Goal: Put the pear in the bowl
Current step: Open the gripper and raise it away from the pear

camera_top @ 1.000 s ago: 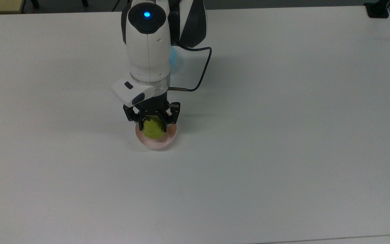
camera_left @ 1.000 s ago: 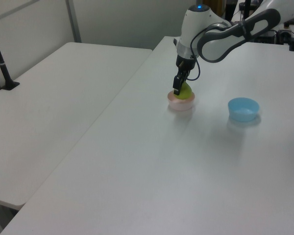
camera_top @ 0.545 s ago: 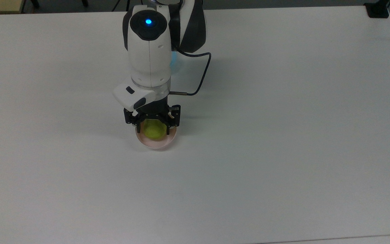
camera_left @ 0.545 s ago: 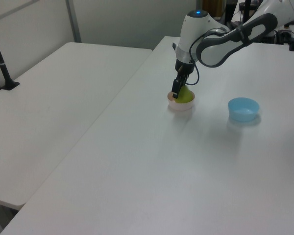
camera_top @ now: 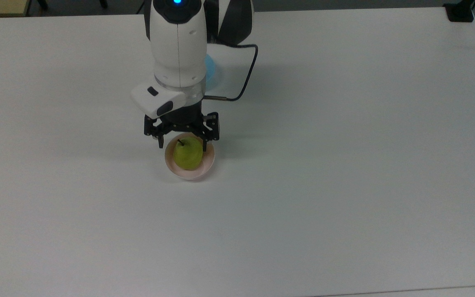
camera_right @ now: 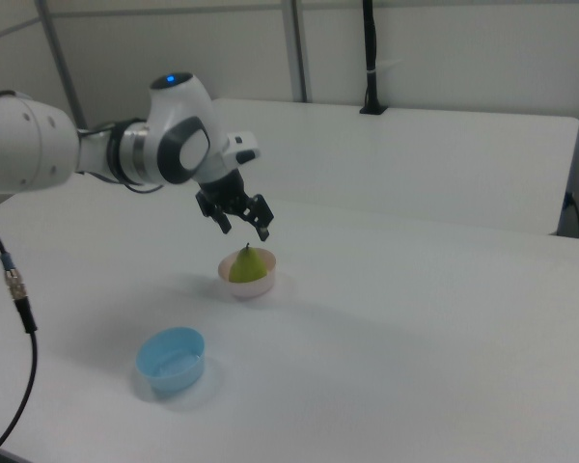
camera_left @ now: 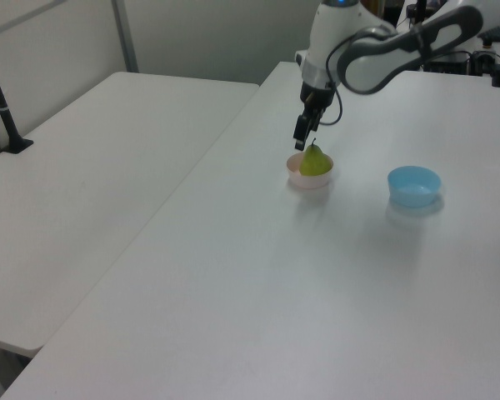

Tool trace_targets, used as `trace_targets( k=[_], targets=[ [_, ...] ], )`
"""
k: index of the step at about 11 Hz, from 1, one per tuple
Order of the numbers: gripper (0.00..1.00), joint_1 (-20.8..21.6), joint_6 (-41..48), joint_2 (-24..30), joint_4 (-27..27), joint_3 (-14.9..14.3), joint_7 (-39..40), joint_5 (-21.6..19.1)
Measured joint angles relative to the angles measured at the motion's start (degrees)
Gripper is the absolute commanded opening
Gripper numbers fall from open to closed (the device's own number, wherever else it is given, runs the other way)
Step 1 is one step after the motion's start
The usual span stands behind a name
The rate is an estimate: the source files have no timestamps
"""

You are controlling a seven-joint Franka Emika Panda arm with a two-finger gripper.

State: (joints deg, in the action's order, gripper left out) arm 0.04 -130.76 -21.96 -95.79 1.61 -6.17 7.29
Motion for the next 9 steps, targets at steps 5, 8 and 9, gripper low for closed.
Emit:
trace_targets(
  k=[5, 8, 9],
  targets=[
    [1.0, 1.6, 22.0, 12.7, 1.0, 0.1, -0.1, 0.0],
    [1.0, 3.5, 30.6, 17.2, 1.0, 0.1, -0.8, -0.2],
    [1.0, 3.8, 32.3, 18.4, 1.0, 0.1, -1.0, -0.8]
  ],
)
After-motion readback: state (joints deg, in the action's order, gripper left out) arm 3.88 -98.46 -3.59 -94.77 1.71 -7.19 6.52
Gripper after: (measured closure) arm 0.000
